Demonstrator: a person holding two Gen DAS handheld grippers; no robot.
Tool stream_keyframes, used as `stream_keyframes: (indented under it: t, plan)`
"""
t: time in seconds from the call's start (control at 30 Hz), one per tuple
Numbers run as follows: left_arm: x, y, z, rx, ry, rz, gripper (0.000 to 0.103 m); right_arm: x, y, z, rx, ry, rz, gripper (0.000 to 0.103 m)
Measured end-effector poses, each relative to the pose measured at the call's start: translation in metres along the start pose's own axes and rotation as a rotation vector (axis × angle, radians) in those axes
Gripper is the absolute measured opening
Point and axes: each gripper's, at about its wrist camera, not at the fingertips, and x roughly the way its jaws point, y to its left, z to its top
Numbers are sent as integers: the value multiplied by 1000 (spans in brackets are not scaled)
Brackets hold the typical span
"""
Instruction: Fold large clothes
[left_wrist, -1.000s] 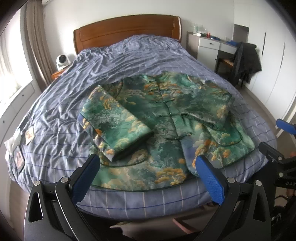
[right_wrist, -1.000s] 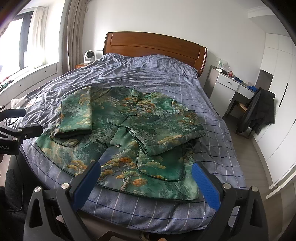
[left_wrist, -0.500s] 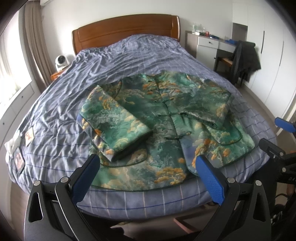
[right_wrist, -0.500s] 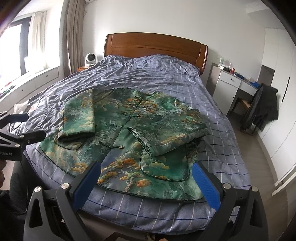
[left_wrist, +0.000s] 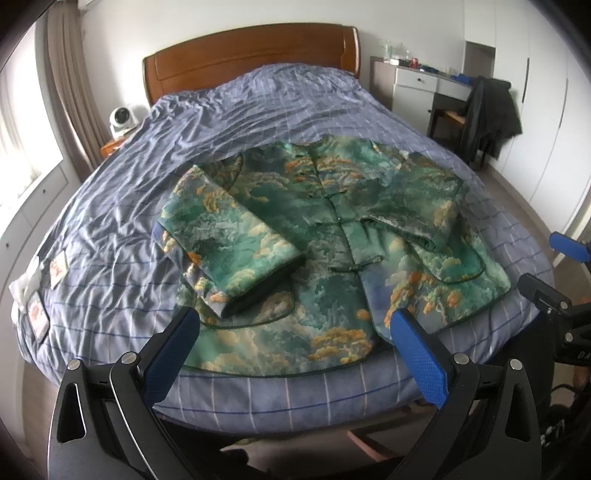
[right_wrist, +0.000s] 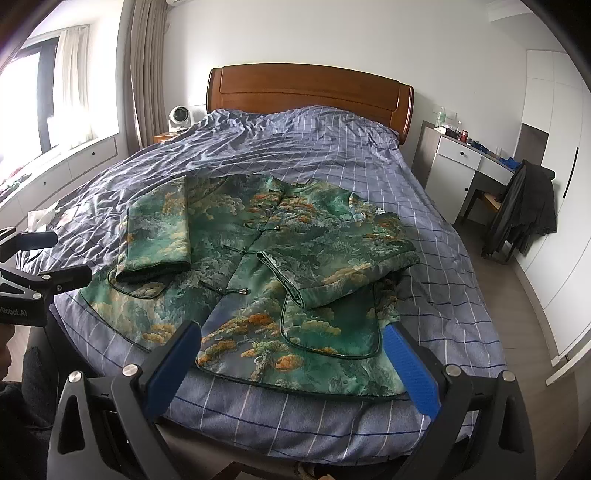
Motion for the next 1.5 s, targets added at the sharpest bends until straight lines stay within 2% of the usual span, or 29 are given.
stream_keyframes:
  t: [1.5]
  plan:
    - [3,-1,-1,0,8,0,103,3,3,-3,-6,6,1,101]
